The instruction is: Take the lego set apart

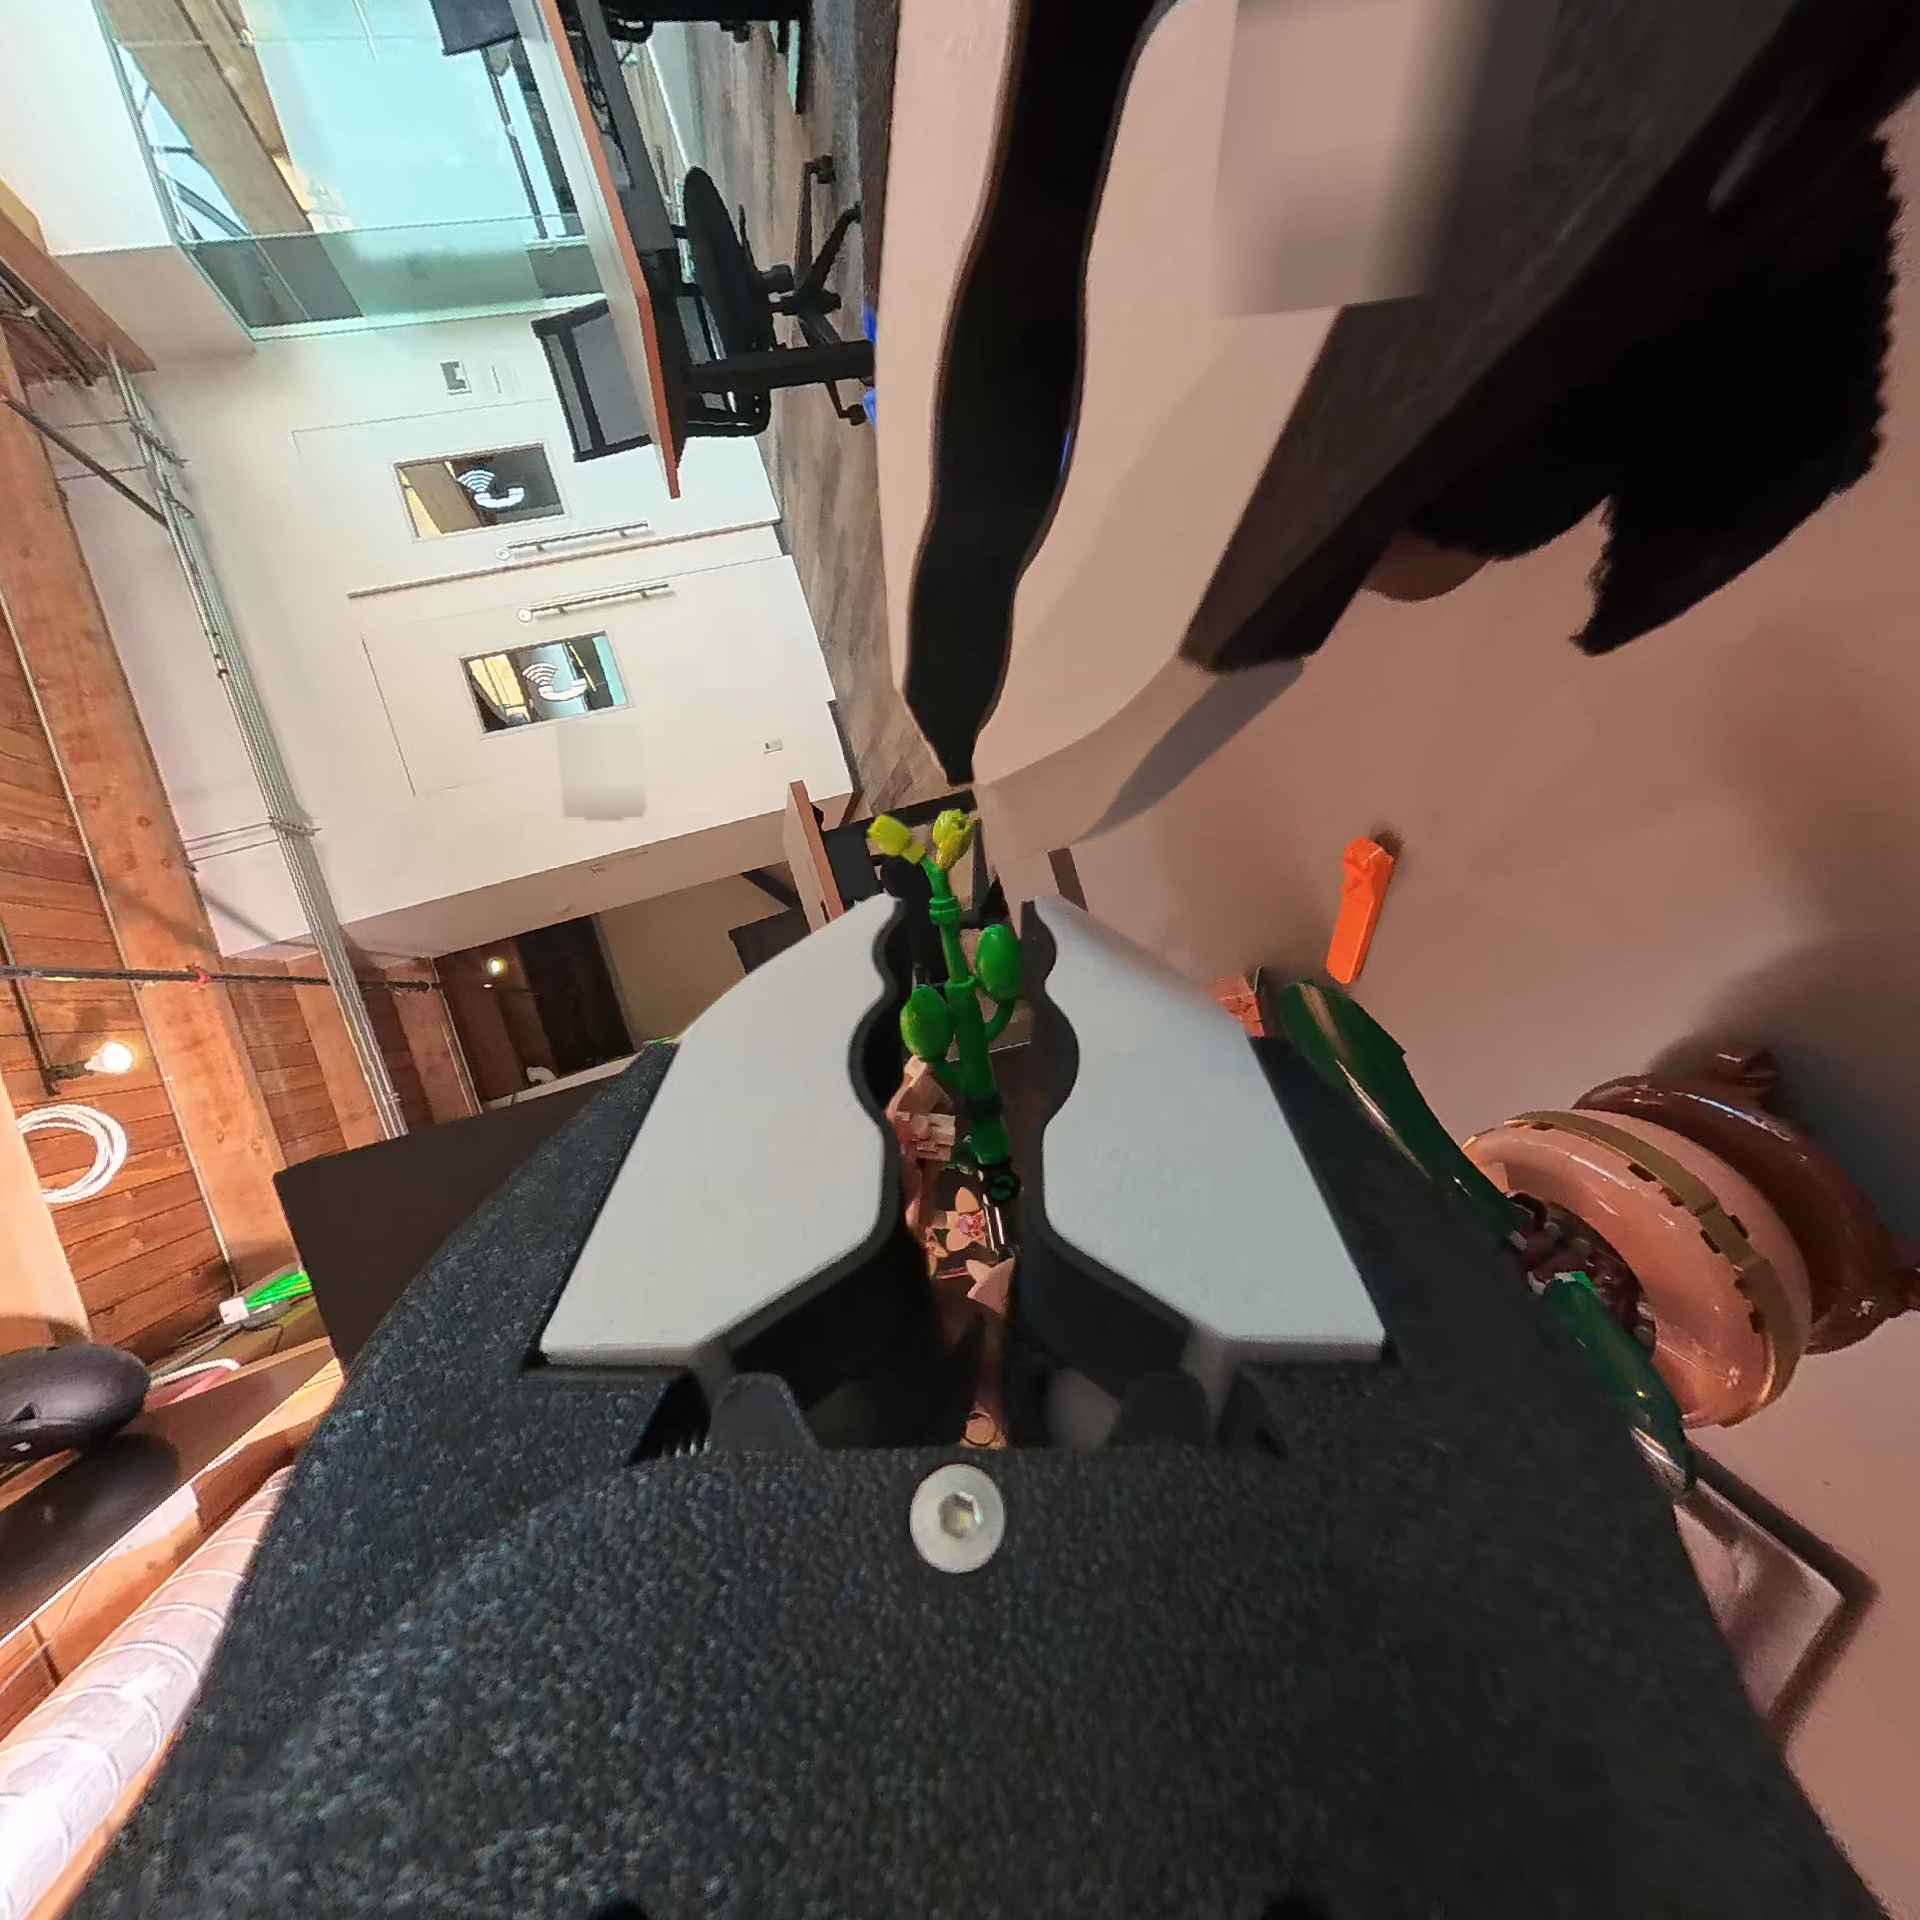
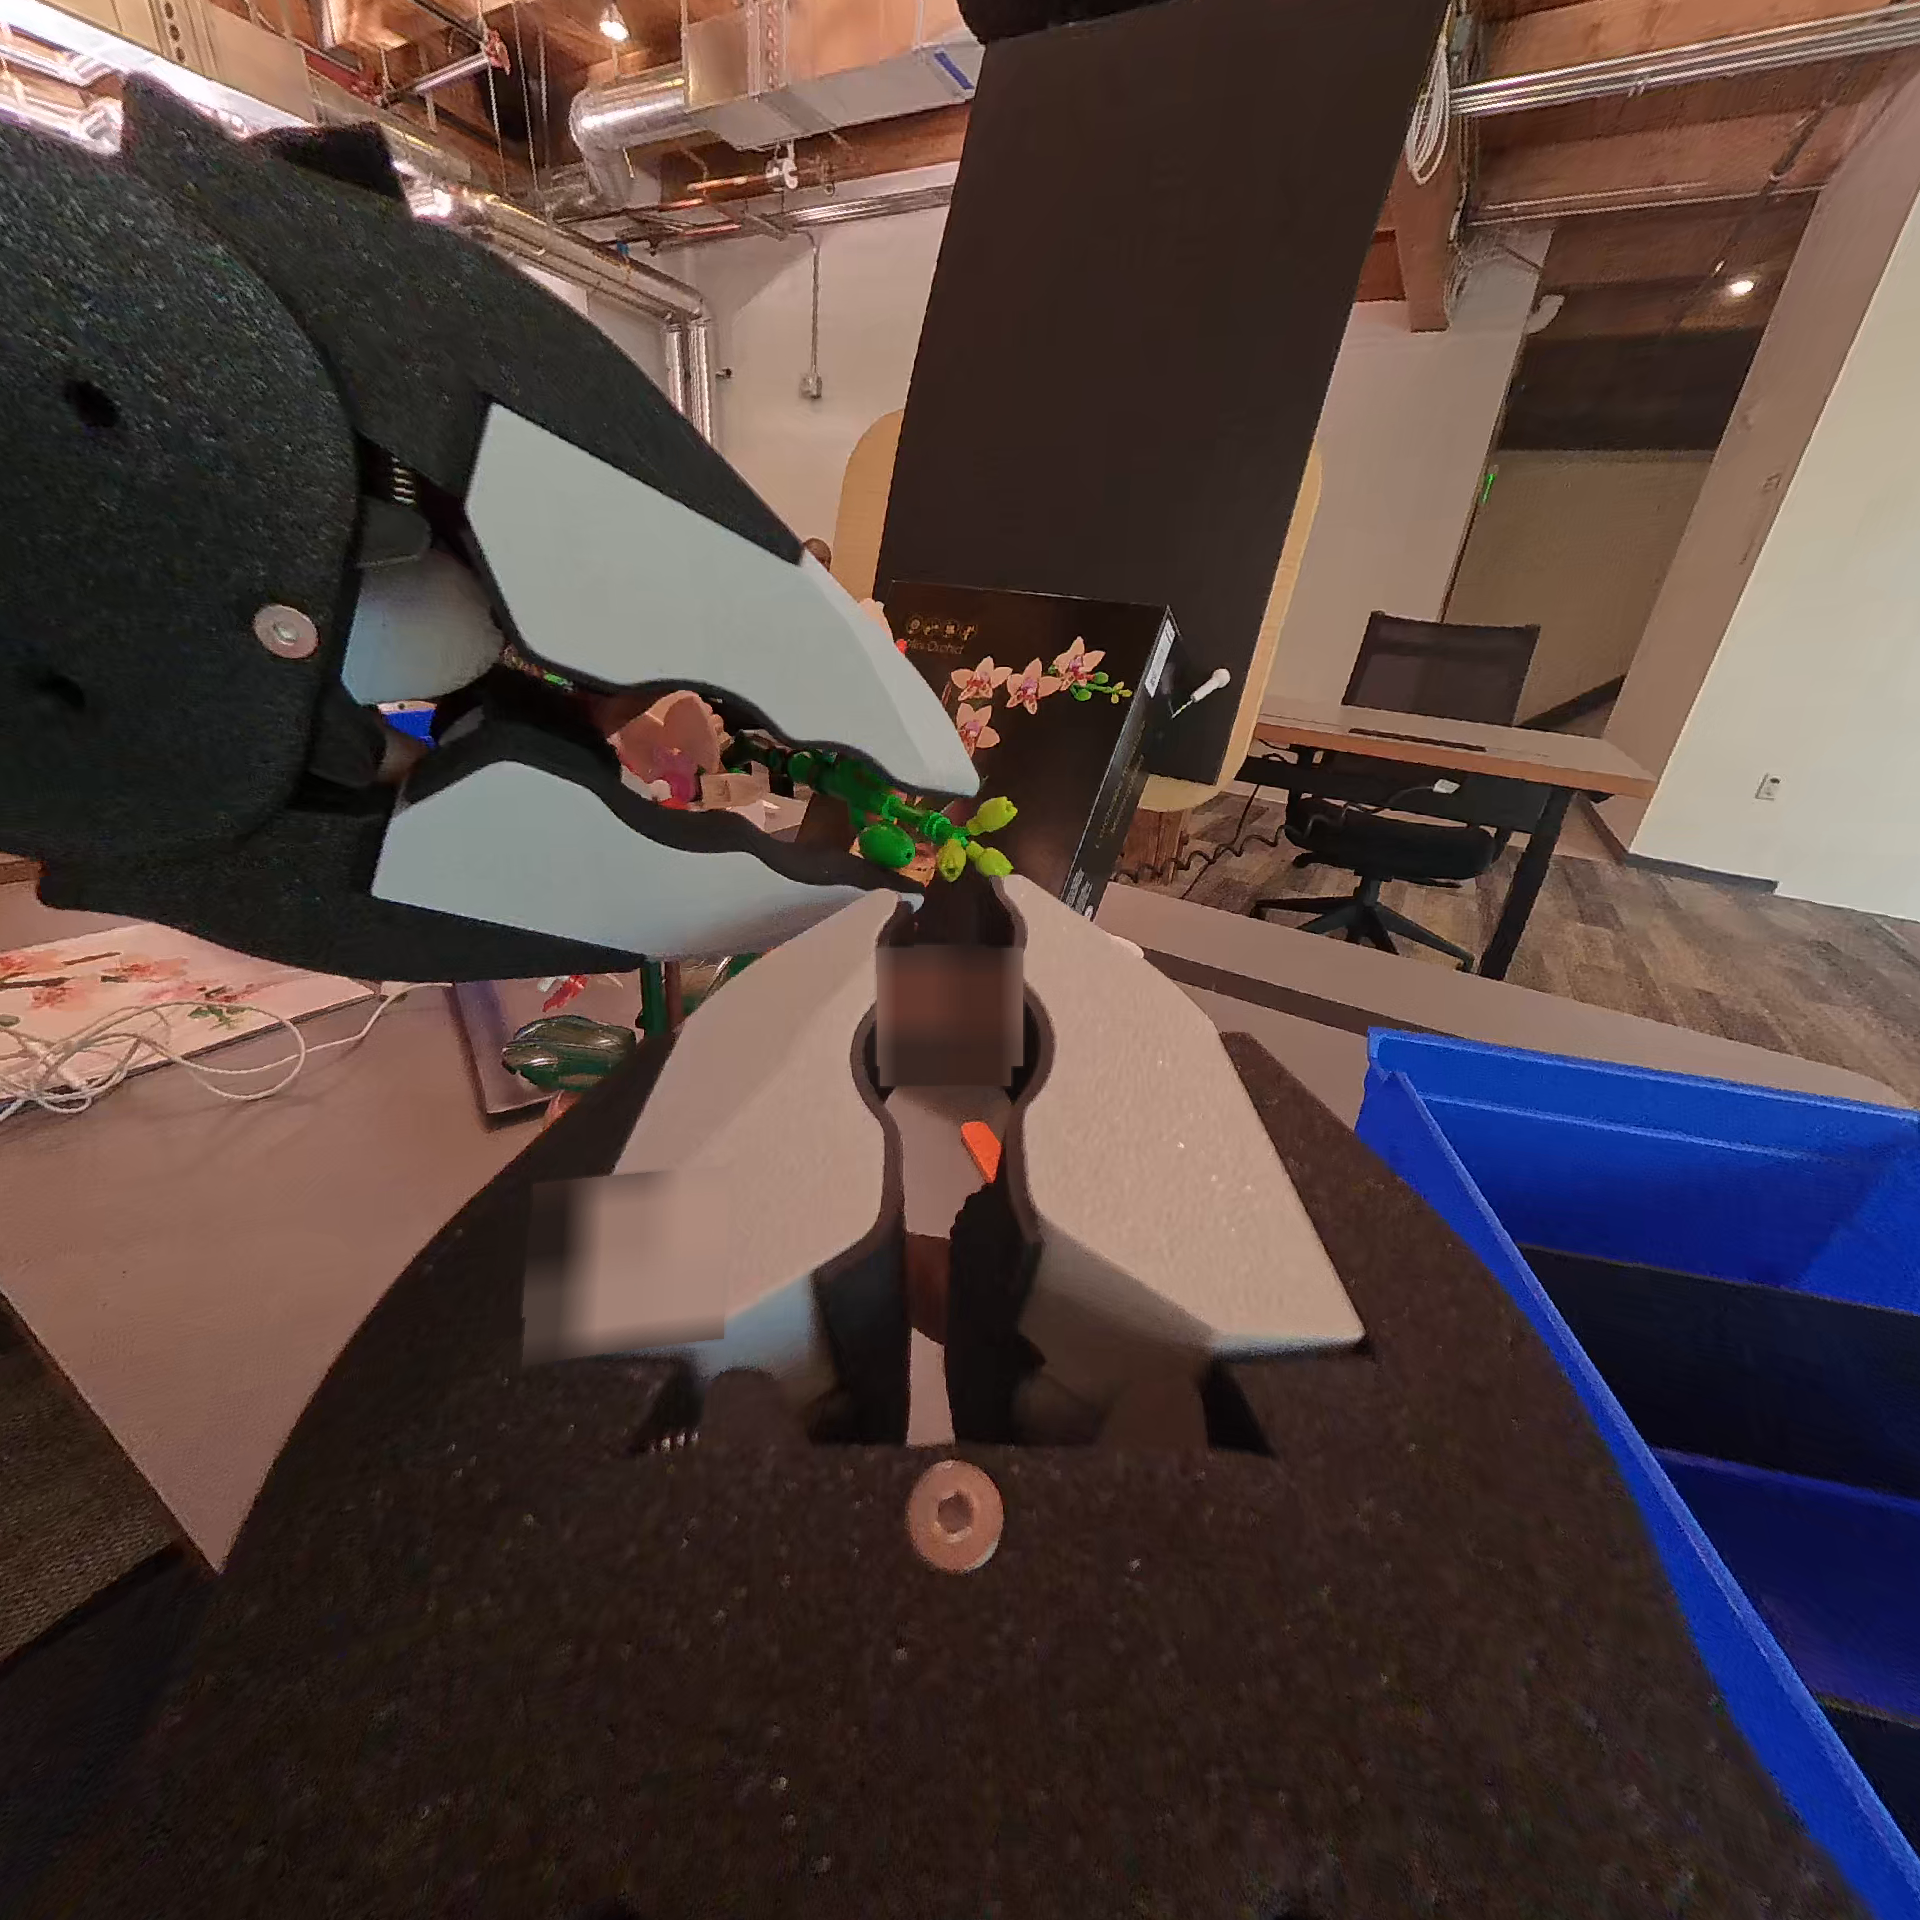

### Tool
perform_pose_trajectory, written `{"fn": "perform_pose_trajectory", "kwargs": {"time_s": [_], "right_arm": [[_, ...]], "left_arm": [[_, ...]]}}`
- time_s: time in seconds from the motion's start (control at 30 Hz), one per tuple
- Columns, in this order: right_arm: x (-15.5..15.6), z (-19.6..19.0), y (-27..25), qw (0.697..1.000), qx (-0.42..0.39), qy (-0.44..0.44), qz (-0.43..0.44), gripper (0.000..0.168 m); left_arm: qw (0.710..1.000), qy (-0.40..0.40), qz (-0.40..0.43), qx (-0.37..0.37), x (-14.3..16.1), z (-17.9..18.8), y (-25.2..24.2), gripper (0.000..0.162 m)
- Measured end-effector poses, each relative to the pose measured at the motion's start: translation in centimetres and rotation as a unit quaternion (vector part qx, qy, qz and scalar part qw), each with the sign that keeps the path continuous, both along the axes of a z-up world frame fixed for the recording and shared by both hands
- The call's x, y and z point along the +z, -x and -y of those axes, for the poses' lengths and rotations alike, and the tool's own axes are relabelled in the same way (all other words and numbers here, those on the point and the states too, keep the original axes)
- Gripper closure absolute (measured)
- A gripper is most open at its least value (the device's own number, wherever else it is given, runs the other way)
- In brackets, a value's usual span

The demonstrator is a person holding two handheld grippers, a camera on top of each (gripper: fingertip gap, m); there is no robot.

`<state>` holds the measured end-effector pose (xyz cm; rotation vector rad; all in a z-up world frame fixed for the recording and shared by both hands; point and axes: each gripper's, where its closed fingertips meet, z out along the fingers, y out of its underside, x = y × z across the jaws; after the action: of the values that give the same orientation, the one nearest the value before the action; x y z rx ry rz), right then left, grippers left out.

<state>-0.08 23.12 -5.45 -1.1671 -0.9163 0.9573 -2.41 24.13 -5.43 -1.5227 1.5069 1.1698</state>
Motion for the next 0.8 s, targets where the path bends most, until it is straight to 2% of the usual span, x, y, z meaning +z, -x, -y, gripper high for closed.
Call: {"fn": "perform_pose_trajectory", "kwargs": {"time_s": [0.1,0.8], "right_arm": [[0.18,-0.02,0.14,1.000,-0.006,-0.006,0.001,0.158],[0.61,-0.24,0.82,0.998,-0.040,-0.054,0.020,0.165]], "left_arm": [[1.000,0.001,0.000,0.001,-0.07,-0.03,-0.01,0.147],[1.000,0.000,0.027,0.002,0.00,-0.06,-0.06,0.150]]}}
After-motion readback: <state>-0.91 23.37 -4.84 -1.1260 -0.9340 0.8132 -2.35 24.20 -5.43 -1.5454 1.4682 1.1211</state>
